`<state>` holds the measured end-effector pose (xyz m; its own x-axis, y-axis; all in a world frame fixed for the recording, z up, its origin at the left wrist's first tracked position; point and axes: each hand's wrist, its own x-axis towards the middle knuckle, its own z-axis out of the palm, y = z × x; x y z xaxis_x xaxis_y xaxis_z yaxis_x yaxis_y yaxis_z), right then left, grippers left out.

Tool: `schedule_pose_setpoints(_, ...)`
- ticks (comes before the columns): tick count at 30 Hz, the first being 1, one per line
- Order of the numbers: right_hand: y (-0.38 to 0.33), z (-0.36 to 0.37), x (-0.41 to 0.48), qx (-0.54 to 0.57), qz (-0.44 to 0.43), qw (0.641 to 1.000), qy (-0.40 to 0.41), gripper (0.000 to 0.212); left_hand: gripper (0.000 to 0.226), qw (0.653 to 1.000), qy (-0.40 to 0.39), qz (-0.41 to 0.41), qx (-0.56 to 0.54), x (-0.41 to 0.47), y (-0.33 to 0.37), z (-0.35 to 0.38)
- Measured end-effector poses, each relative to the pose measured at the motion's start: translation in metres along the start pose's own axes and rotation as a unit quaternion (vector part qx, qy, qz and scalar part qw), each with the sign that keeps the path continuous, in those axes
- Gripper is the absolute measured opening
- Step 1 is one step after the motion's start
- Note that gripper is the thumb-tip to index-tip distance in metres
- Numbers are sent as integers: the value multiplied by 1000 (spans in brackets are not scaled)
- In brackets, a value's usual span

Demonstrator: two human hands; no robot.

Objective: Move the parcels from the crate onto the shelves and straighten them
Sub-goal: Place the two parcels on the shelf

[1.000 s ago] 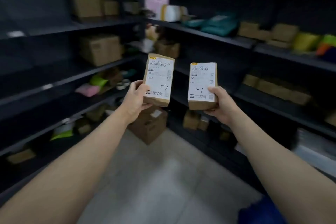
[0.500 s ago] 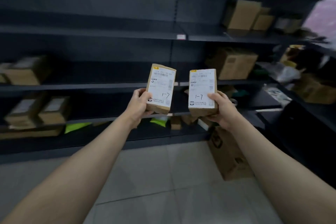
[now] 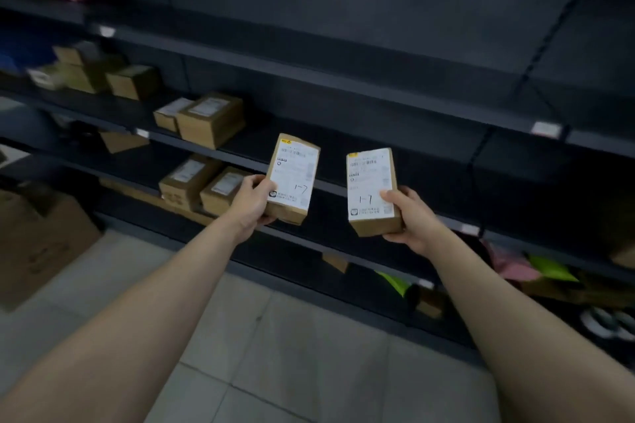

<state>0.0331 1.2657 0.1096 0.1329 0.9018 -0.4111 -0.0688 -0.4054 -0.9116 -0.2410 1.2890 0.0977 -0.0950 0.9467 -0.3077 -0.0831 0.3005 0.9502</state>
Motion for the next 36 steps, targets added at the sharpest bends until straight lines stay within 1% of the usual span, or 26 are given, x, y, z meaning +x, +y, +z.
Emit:
schedule_pose_setpoints(3, -14, 20, 49, -10, 16, 1000, -18, 69, 29, 1000, 20, -5, -16, 35, 13, -9)
schedule_pose_setpoints(9, -29, 76, 130, -39, 21, 997, -58, 67, 41, 998, 51, -29, -17, 112, 26, -42)
schedule_pose_setpoints(11, -34, 95, 158, -36, 17, 997, -65, 67, 45, 998, 44, -43, -16, 144, 30, -54)
schedule_pose_setpoints(12, -36, 105, 170, -32, 16, 997, -67, 68, 43, 998, 37, -46, -14, 159, 33, -60)
schedule_pose_setpoints(15, -44, 135, 210, 12, 21, 998, -60, 77, 30, 999, 16, -51, -9, 208, 46, -77)
schedule_pose_setpoints(17, -48, 157, 233, 36, 32, 997, -53, 90, 32, 998, -3, -61, 9, 242, 55, -92)
schedule_pose_setpoints(18, -49, 168, 243, 38, 34, 997, -51, 92, 33, 997, -16, -67, 24, 258, 57, -99)
schedule_pose_setpoints(20, -48, 186, 262, 46, 28, 998, -37, 83, 35, 996, -26, -72, 51, 287, 64, -108)
schedule_pose_setpoints(22, -49, 200, 276, 59, 34, 998, -15, 82, 38, 995, -24, -74, 60, 315, 72, -113)
schedule_pose_setpoints(23, -50, 207, 284, 59, 38, 997, -11, 78, 40, 994, -30, -82, 63, 329, 74, -114)
schedule_pose_setpoints(25, -50, 214, 293, 54, 43, 998, -2, 55, 39, 992, -41, -96, 71, 347, 75, -114)
schedule_pose_setpoints(27, -51, 221, 309, 59, 57, 996, 20, 41, 36, 989, -40, -113, 81, 370, 73, -113)
schedule_pose_setpoints(29, -53, 227, 327, 65, 62, 995, 32, 40, 34, 988, -41, -122, 84, 392, 70, -112)
schedule_pose_setpoints(32, -54, 236, 352, 53, 86, 995, 18, 38, 31, 988, -35, -130, 75, 415, 65, -109)
schedule_pose_setpoints(35, -51, 244, 372, 59, 103, 993, 9, 40, 39, 983, -34, -154, 92, 435, 59, -108)
schedule_pose_setpoints(36, -50, 247, 378, 59, 107, 992, 7, 41, 37, 982, -34, -161, 93, 442, 57, -107)
